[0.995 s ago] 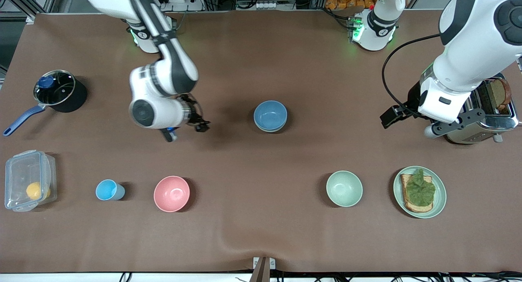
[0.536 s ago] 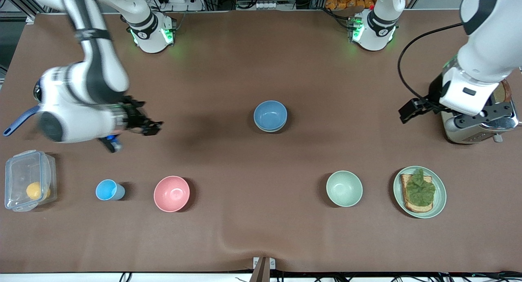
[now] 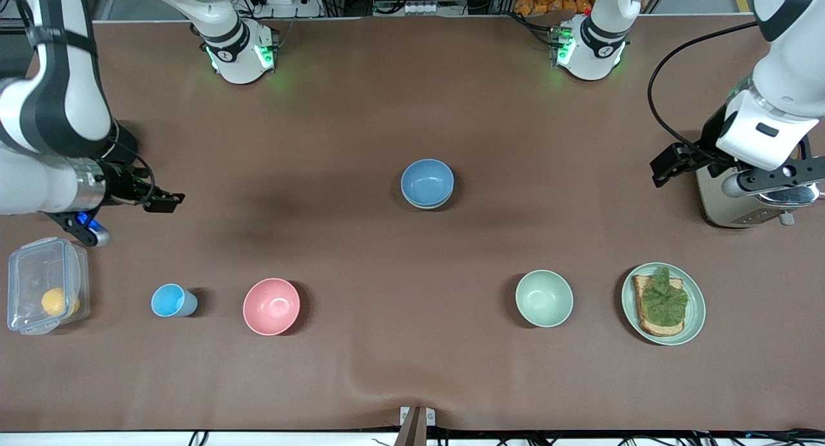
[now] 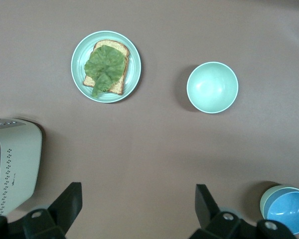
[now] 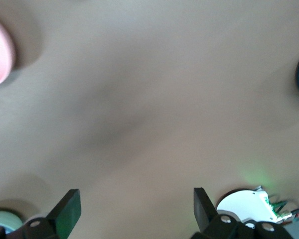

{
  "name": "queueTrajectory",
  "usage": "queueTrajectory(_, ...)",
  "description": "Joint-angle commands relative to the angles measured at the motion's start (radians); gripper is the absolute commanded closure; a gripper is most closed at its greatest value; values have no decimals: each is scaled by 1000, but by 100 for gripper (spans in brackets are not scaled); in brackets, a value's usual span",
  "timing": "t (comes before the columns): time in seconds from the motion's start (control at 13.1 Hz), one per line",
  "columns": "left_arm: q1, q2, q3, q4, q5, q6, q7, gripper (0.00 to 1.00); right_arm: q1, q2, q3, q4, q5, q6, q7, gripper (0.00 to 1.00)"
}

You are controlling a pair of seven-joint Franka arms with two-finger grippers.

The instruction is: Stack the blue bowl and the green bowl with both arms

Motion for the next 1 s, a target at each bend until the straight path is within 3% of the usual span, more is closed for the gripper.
queueTrajectory(0.0,-15,-9,27,19,-27,-39,41,0,-75,-91,90,-5,-80,-12,-146,0)
queueTrajectory(0.15,-15,-6,27,40,-32,-75,41,0,-147,-125,106,9,-72,-13,-385,0)
queueTrajectory(0.69,-19,-24,31,37,-38,-96,62,0,-82,-226,101,178,-72,-95,-486,0)
queueTrajectory(0.92,-18,-29,31,30,-39,-107,82,0,-63,-234,85,183,-69,-82,-492,0)
